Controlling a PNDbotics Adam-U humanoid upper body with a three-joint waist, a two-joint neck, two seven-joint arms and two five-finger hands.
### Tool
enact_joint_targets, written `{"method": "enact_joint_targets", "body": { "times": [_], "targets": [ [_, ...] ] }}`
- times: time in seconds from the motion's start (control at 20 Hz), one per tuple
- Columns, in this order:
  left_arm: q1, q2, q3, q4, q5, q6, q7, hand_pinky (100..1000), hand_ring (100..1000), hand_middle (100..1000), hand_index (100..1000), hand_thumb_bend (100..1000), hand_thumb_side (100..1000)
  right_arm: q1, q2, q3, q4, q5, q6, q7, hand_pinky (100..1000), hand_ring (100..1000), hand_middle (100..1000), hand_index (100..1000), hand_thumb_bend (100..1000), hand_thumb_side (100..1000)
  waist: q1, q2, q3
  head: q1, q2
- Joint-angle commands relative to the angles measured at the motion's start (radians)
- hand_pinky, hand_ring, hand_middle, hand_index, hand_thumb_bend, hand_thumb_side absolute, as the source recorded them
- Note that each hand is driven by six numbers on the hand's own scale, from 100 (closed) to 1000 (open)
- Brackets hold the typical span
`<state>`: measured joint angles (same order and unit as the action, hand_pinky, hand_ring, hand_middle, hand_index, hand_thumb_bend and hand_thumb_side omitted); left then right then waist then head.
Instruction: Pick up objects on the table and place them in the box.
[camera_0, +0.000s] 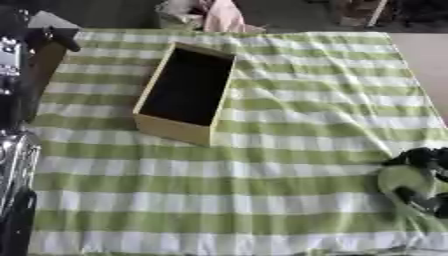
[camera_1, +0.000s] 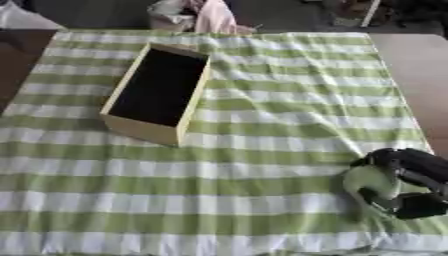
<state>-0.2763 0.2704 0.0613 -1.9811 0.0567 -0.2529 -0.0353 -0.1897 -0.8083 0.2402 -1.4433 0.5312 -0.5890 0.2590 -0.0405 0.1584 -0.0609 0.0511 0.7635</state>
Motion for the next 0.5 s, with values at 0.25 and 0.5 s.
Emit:
{"method": "enact_joint_targets", "body": {
  "times": [0.25, 0.5],
  "targets": [
    [-0.005, 0.004, 0.006, -0.019, -0.002, 0.003, -0.006, 463, 819, 747, 728, 100, 726, -0.016, -0.062, -0.035, -0.022, -0.020, -0.003, -0.023, 543, 630, 663, 854, 100, 677, -0.005, -0.017, -0.004, 0.004, 0.007],
    [-0.005, 0.004, 0.005, -0.019, -0.001, 0.003, -0.008, 460, 818, 746, 727, 100, 726, -0.019, -0.076, -0.045, -0.023, -0.002, -0.001, -0.047, 551, 635, 660, 850, 100, 660, -0.007, -0.019, -0.003, 0.004, 0.007]
  ]
}}
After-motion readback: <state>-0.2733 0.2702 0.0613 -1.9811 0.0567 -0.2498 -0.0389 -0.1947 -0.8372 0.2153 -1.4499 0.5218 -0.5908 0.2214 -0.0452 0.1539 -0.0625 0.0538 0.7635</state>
